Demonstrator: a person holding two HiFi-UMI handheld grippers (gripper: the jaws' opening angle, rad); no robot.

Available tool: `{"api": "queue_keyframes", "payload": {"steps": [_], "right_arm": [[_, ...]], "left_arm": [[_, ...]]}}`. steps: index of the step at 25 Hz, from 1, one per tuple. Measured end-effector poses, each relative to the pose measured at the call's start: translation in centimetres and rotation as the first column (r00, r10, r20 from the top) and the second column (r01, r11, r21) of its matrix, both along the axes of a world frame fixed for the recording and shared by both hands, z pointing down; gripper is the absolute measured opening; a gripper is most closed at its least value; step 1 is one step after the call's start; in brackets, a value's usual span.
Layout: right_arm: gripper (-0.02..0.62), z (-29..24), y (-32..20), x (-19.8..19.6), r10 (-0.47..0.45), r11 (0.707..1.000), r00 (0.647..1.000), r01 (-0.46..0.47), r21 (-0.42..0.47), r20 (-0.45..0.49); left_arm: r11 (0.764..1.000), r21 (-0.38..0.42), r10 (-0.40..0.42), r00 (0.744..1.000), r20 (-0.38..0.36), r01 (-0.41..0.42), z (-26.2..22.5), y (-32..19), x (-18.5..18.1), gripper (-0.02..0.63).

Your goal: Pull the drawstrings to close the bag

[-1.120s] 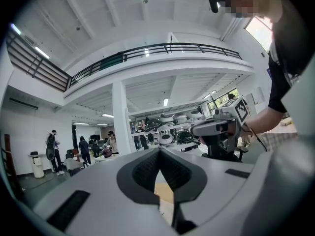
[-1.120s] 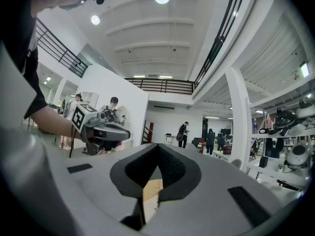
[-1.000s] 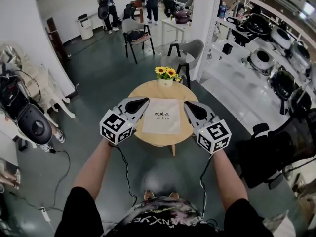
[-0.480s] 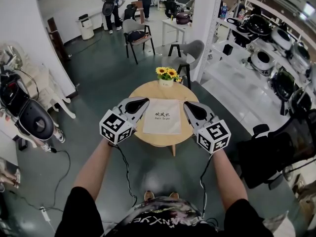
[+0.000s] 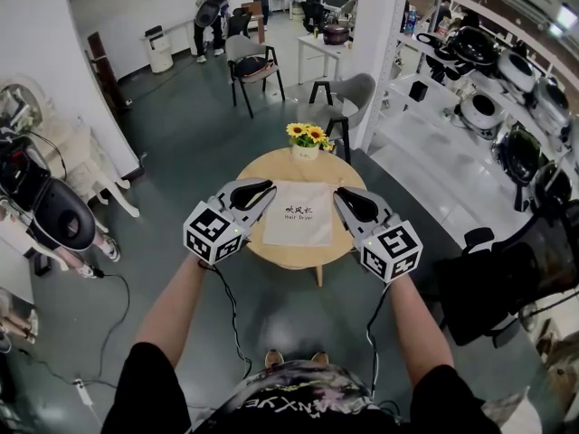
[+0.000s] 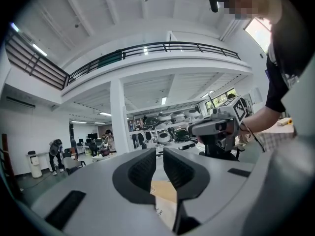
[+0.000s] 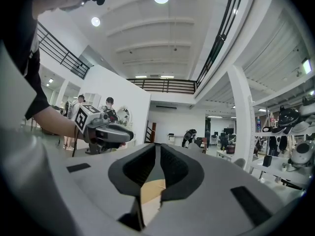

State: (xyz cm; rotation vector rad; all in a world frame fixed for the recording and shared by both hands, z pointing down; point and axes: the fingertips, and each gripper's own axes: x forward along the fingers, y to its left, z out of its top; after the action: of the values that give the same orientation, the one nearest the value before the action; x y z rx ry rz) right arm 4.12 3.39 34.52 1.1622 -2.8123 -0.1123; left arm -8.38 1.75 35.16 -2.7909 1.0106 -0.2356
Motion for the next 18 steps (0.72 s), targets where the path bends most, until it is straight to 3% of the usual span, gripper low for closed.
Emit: {"api": "queue_keyframes", "payload": {"steps": [18], "right_arm": [[0.126,0.19,0.47,-0.17,-0.037,0.999,0.999,0.037,0.004,0.004]], "left_arm": [[0.999,-0.003,0.043,0.999,0.013,-0.043,0.20,0.16,0.87,0.179]]}}
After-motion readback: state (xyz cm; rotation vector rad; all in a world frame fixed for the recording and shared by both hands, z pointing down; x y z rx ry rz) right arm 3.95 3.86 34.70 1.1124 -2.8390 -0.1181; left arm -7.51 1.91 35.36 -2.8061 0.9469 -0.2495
